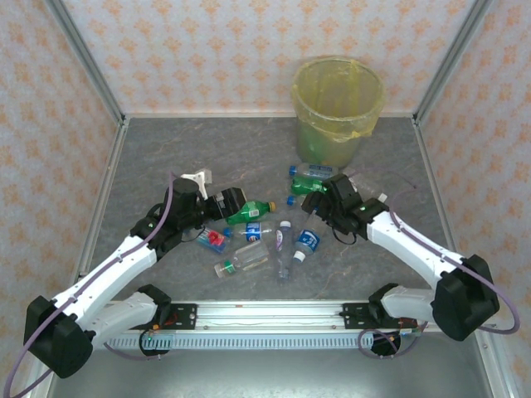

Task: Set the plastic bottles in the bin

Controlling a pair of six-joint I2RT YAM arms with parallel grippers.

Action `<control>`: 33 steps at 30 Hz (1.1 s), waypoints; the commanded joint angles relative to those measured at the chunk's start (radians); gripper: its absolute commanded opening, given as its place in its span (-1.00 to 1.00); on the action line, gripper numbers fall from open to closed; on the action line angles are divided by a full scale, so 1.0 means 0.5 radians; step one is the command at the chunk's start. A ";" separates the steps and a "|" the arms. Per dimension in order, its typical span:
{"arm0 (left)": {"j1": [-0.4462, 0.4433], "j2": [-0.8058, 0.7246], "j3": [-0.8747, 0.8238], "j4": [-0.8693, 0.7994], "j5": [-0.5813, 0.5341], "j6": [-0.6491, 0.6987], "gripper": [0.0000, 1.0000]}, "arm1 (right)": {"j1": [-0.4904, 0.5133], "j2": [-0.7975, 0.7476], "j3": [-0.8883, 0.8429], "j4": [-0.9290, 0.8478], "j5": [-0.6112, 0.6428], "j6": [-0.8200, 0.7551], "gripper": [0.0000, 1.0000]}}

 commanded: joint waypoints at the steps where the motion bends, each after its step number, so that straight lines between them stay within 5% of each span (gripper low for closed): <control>1: -0.006 -0.060 -0.039 0.054 -0.019 0.057 0.98 | -0.006 0.087 -0.024 0.058 -0.118 0.073 0.86; 22: -0.005 -0.164 -0.062 -0.029 -0.109 0.071 0.98 | -0.029 0.541 -0.064 0.124 -0.267 0.040 0.57; 33: -0.007 -0.156 -0.007 -0.067 -0.114 0.081 0.98 | -0.037 0.486 -0.072 0.113 -0.188 0.079 0.31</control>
